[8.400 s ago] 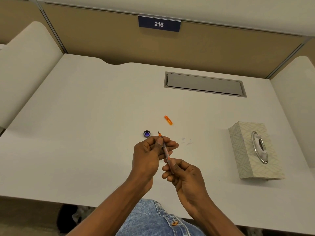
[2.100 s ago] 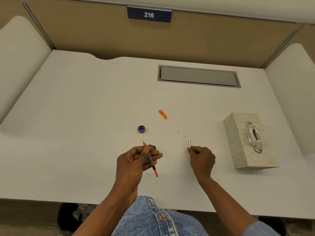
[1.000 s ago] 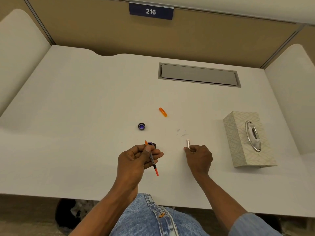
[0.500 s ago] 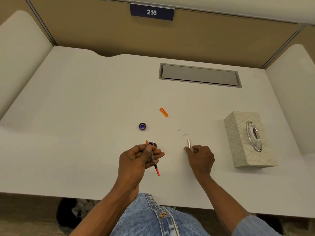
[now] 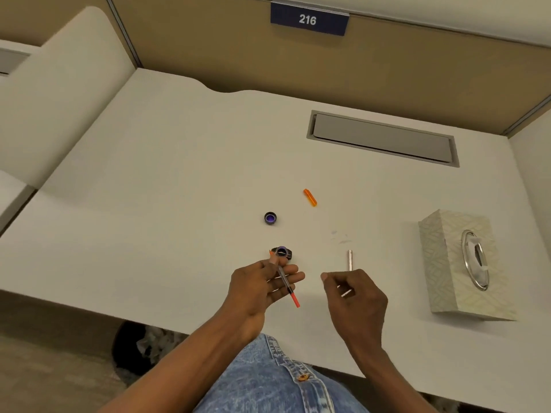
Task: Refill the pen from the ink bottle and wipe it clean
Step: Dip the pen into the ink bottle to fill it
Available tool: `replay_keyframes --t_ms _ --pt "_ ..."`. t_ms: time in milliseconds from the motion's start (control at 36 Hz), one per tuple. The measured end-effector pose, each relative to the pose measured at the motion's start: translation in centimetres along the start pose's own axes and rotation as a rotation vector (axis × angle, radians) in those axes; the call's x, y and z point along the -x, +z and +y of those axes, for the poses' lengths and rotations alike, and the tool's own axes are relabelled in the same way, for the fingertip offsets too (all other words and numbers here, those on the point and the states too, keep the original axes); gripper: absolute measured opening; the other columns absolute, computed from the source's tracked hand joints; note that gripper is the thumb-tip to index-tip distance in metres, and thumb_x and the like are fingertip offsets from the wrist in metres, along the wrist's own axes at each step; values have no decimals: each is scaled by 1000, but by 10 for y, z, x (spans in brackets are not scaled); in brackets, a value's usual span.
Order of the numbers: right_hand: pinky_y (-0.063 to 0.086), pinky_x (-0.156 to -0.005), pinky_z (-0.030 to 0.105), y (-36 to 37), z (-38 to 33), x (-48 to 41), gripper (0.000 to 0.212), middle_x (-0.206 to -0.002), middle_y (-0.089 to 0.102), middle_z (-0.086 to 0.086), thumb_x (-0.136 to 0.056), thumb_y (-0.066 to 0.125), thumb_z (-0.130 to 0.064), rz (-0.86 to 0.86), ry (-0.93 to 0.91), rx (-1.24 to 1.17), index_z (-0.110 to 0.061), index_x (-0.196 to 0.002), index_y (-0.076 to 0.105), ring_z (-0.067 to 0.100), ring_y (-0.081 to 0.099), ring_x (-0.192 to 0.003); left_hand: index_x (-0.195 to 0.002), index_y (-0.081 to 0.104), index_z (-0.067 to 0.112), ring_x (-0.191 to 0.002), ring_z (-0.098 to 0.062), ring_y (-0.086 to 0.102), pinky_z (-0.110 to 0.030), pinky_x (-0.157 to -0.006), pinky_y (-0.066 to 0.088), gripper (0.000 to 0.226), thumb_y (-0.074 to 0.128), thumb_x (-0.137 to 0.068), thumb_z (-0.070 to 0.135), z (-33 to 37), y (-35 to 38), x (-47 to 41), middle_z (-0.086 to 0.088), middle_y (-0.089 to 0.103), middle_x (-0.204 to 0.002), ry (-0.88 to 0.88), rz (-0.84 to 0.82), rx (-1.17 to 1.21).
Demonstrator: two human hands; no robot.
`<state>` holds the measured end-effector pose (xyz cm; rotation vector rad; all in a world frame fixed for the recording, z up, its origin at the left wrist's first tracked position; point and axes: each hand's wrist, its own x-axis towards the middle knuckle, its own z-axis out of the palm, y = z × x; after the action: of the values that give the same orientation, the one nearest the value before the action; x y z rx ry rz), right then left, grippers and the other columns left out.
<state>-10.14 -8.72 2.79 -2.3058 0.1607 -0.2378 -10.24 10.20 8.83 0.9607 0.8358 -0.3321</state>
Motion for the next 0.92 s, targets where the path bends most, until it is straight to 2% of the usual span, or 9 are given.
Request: replay_keyframes --t_ms 139,222,306,444,611,750,917 --pt "48 -54 21 -7 -26 15 16 -77 68 -19 -86 86 -26 -103 -189 -15 -29 -79 73 4 65 -70 -117 72 1 -94 -30 83 -44 -93 62 31 54 -110 25 -3 1 -5 -15 84 -105 -93 -3 87" --pt "38 -55 11 -9 -32 19 17 -79 66 -18 -89 79 -44 -163 -286 20 -30 -83 73 4 63 -69 -117 71 0 -89 -27 84 -41 -84 63 30 53 -111 23 -2 2 -7 -15 84 -106 -120 0 142" --pt "37 -58 6 -9 -34 20 23 -82 66 -17 -88 77 -52 -204 -342 76 -29 -90 74 1 61 -69 -116 71 0 -86 -25 84 -38 -81 62 30 51 -111 22 -2 4 -8 -15 84 -106 -135 -3 172" --pt "33 -60 5 -9 -32 18 16 -77 66 -14 -88 79 -42 -175 -426 137 -27 -85 75 1 57 -64 -117 71 -2 -91 -29 84 -42 -91 62 30 50 -112 19 -3 7 -13 -18 83 -105 -152 -12 215" --pt "38 -52 14 -9 -34 12 13 -73 65 -14 -89 78 -36 -129 -446 200 -26 -81 75 3 54 -60 -118 70 -2 -93 -29 83 -38 -82 63 29 50 -112 19 -3 11 -16 -17 83 -106 -190 -14 203" --pt "42 -52 15 -7 -36 7 12 -72 66 -12 -87 78 -33 -131 -433 224 -25 -78 74 5 56 -58 -120 71 -3 -94 -30 83 -41 -94 60 31 52 -111 20 -3 16 -19 -18 83 -105 -214 -24 182" --pt "42 -52 15 -3 -38 -1 11 -70 65 -12 -86 78 -31 -116 -434 250 -25 -78 74 6 56 -57 -113 74 -2 -90 -30 83 -40 -88 64 30 59 -108 23 -4 19 -24 -18 83 -103 -222 -33 154"
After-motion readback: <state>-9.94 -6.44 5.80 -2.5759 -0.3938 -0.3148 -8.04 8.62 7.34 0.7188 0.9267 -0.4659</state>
